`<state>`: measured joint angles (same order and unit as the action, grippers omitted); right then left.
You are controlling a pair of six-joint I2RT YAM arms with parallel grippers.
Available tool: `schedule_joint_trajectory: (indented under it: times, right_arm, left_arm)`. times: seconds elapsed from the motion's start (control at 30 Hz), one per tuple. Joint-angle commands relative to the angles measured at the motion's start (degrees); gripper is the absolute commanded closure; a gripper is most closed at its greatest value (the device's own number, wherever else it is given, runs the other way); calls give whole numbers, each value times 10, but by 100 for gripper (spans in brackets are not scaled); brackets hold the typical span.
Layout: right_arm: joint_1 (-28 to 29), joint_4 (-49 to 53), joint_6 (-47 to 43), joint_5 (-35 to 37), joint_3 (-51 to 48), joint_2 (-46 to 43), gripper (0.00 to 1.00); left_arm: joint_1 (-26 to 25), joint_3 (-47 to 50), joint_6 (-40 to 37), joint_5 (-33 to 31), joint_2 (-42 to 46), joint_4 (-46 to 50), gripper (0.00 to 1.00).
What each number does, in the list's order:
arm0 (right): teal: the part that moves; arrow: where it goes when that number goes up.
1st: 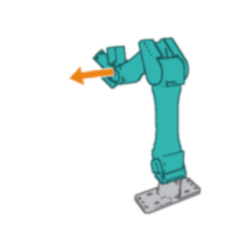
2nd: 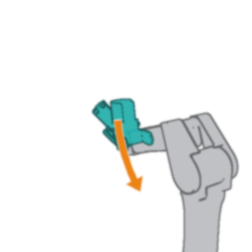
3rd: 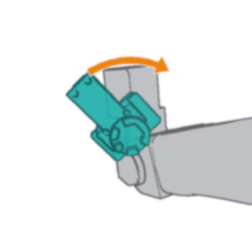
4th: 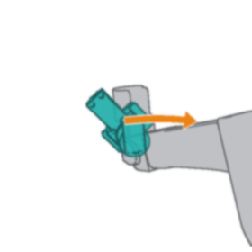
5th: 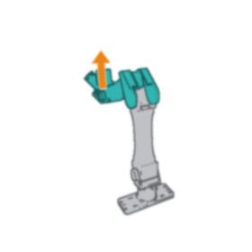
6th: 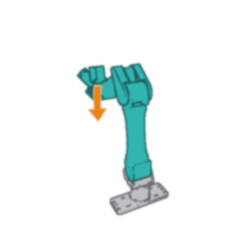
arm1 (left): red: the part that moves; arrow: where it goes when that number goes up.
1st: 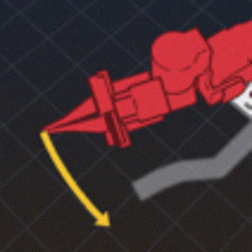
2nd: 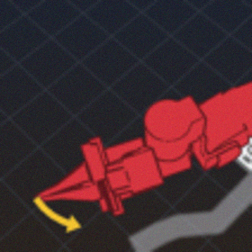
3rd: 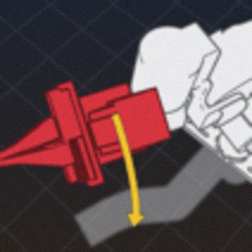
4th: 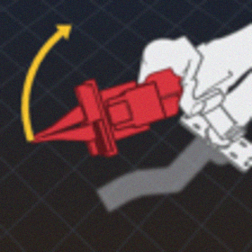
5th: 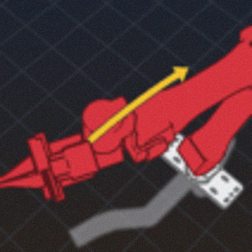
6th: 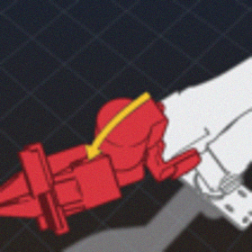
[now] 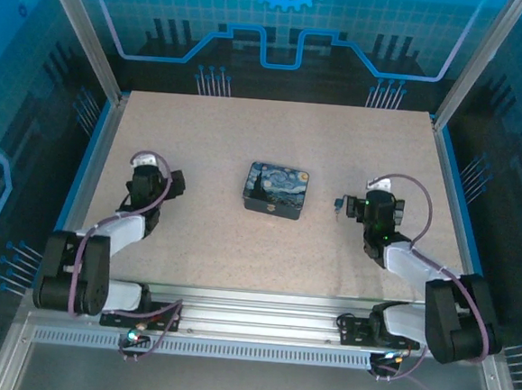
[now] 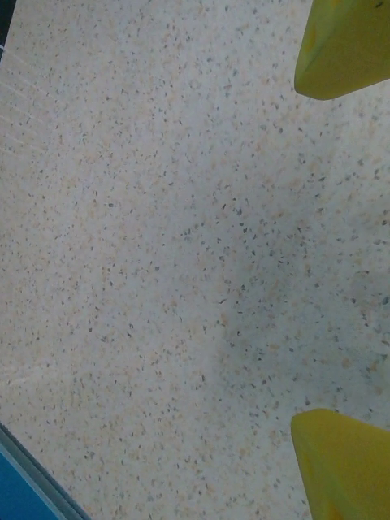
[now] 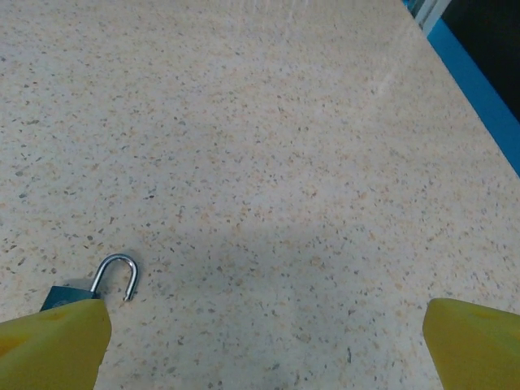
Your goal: Unlock a padlock with a key
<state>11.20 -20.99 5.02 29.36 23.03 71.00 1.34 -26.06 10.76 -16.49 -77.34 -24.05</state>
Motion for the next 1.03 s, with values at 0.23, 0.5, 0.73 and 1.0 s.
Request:
schedule_joint_trajectory:
  times: [0.23,0.5,0.73,1.0]
  right_arm:
    - [-24,-314,-69,-132,-56,90,0]
    - [-41,-269,-38,-105,-1,155,0]
    - [-54,-246,-31,-135,5,150,0]
    - [-56,-246,-31,-139,5,151,0]
  left_arm:
    - [-29,81,-105,45,-131,-394,1]
    - [-49,52,-107,-9,-117,-313,1]
    - [-51,52,-108,-12,-119,-314,1]
    - [-51,52,-108,-12,-119,-316,1]
